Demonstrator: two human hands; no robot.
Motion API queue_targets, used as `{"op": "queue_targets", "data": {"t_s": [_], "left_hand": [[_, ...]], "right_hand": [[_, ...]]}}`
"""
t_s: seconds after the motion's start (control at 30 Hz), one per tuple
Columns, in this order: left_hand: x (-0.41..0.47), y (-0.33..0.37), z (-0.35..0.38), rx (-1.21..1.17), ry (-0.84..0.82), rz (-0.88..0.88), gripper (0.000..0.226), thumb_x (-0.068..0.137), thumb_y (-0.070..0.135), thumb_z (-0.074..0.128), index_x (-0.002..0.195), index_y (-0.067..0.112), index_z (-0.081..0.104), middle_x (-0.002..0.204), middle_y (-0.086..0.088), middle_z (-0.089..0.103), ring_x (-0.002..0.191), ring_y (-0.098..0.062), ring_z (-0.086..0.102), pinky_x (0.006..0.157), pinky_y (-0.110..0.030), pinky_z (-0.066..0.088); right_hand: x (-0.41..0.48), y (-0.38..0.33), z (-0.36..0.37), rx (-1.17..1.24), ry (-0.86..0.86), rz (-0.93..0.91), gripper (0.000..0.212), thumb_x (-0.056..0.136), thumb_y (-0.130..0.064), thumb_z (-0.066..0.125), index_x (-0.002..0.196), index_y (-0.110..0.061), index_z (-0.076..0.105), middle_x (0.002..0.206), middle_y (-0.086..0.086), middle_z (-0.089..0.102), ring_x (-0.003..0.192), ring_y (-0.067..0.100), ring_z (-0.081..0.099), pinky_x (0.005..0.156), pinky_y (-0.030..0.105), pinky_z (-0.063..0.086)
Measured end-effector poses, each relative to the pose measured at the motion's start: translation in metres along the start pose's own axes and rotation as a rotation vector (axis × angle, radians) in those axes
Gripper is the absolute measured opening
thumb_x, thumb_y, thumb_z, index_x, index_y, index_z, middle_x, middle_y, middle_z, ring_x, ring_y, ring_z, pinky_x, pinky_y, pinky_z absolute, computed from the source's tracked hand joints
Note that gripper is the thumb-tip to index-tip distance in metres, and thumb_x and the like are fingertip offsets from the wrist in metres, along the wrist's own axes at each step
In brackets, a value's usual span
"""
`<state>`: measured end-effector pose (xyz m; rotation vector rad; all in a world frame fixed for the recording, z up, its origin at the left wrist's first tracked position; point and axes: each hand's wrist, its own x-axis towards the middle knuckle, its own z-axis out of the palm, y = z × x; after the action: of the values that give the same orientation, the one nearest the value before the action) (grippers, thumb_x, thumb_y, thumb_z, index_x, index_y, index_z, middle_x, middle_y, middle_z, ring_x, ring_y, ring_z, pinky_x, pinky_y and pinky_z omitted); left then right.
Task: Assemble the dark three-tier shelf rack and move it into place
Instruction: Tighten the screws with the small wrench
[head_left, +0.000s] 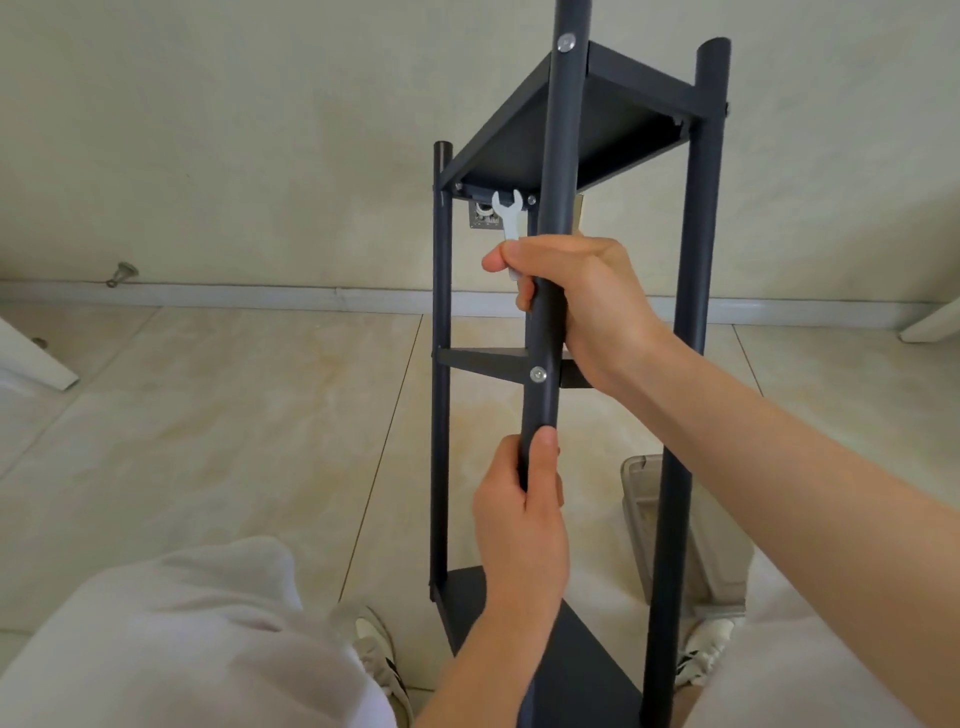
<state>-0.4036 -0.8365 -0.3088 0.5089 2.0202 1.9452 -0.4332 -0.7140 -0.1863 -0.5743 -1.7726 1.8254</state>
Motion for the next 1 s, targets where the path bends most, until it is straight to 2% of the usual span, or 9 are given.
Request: {"op": "queue_targets", "data": {"t_s": [0.13,0.23,0.47,0.57,0.67,0.73,0.8,0.9,1.0], "left_hand": [[0.004,-0.014,-0.004,0.012,0.028,0.037,0.053,0.085,0.072,0.042,0.081,0.022,0.061,0.054,0.010,0.048,0.050,-0.009,0.045,0.050,-0.025,0.038],[0.008,-0.024,-0.006,0.026,0.042,0.051,0.051,0.090,0.070,0.044,0.081,0.023,0.061,0.054,0.008,0.047,0.049,-0.008,0.044,0.047,-0.022,0.036],[0.009,-0.040,-0.011,0.047,0.079,0.065,0.056,0.087,0.071,0.048,0.075,0.019,0.061,0.054,0.005,0.046,0.048,-0.013,0.044,0.046,-0.023,0.037],[0.007,-0.044,-0.011,0.053,0.101,0.062,0.055,0.086,0.072,0.048,0.075,0.020,0.061,0.053,0.004,0.046,0.047,-0.015,0.044,0.045,-0.023,0.037],[0.009,-0.044,-0.014,0.059,0.114,0.062,0.048,0.087,0.066,0.048,0.076,0.021,0.061,0.053,0.006,0.047,0.047,-0.012,0.044,0.045,-0.022,0.037],[0.012,-0.044,-0.015,0.067,0.122,0.069,0.048,0.089,0.066,0.046,0.077,0.022,0.061,0.053,0.011,0.048,0.048,-0.007,0.046,0.047,-0.018,0.037],[0.015,-0.045,-0.016,0.095,0.132,0.087,0.053,0.089,0.071,0.042,0.080,0.022,0.061,0.054,0.016,0.050,0.049,-0.006,0.050,0.048,-0.014,0.038],[0.019,-0.046,-0.016,0.132,0.132,0.116,0.059,0.087,0.074,0.037,0.085,0.020,0.061,0.056,0.018,0.052,0.050,-0.006,0.052,0.048,-0.014,0.039],[0.024,-0.049,-0.016,0.160,0.132,0.168,0.060,0.092,0.072,0.037,0.103,0.019,0.061,0.064,0.015,0.054,0.056,-0.007,0.056,0.051,-0.017,0.042]], "right_hand": [[-0.002,0.004,0.002,-0.038,-0.055,-0.003,0.018,0.088,-0.018,0.069,0.092,-0.003,0.077,0.077,0.013,0.050,0.077,0.021,0.050,0.087,0.035,0.049],[-0.002,0.004,0.002,-0.052,-0.095,-0.038,0.013,0.088,-0.015,0.069,0.086,-0.008,0.079,0.081,0.012,0.051,0.077,0.020,0.051,0.083,0.031,0.049],[0.001,0.013,0.006,-0.067,-0.083,0.026,0.018,0.086,-0.014,0.071,0.071,-0.020,0.079,0.083,-0.003,0.059,0.090,0.018,0.056,0.094,0.043,0.055],[0.001,0.014,0.009,-0.101,-0.106,0.003,0.018,0.087,-0.015,0.072,0.072,-0.023,0.079,0.090,-0.008,0.064,0.096,0.015,0.059,0.092,0.040,0.056],[0.003,0.013,0.010,-0.139,-0.158,-0.024,0.020,0.091,-0.017,0.067,0.078,-0.025,0.079,0.087,-0.018,0.071,0.098,0.007,0.063,0.096,0.038,0.055],[0.004,0.013,0.008,-0.208,-0.173,-0.047,0.020,0.093,-0.018,0.065,0.080,-0.025,0.079,0.085,-0.022,0.072,0.097,-0.004,0.063,0.097,0.026,0.051],[0.003,0.014,0.007,-0.296,-0.156,-0.084,0.020,0.094,-0.017,0.064,0.082,-0.024,0.078,0.078,-0.025,0.070,0.088,-0.018,0.059,0.085,0.007,0.047],[-0.001,0.020,0.005,-0.323,-0.080,-0.115,0.019,0.094,-0.017,0.063,0.083,-0.022,0.078,0.078,-0.021,0.067,0.084,-0.013,0.059,0.078,0.009,0.045],[-0.014,0.035,-0.001,-0.408,0.052,-0.164,0.016,0.093,-0.020,0.064,0.086,-0.020,0.078,0.100,-0.017,0.062,0.100,-0.007,0.054,0.084,0.010,0.042]]}}
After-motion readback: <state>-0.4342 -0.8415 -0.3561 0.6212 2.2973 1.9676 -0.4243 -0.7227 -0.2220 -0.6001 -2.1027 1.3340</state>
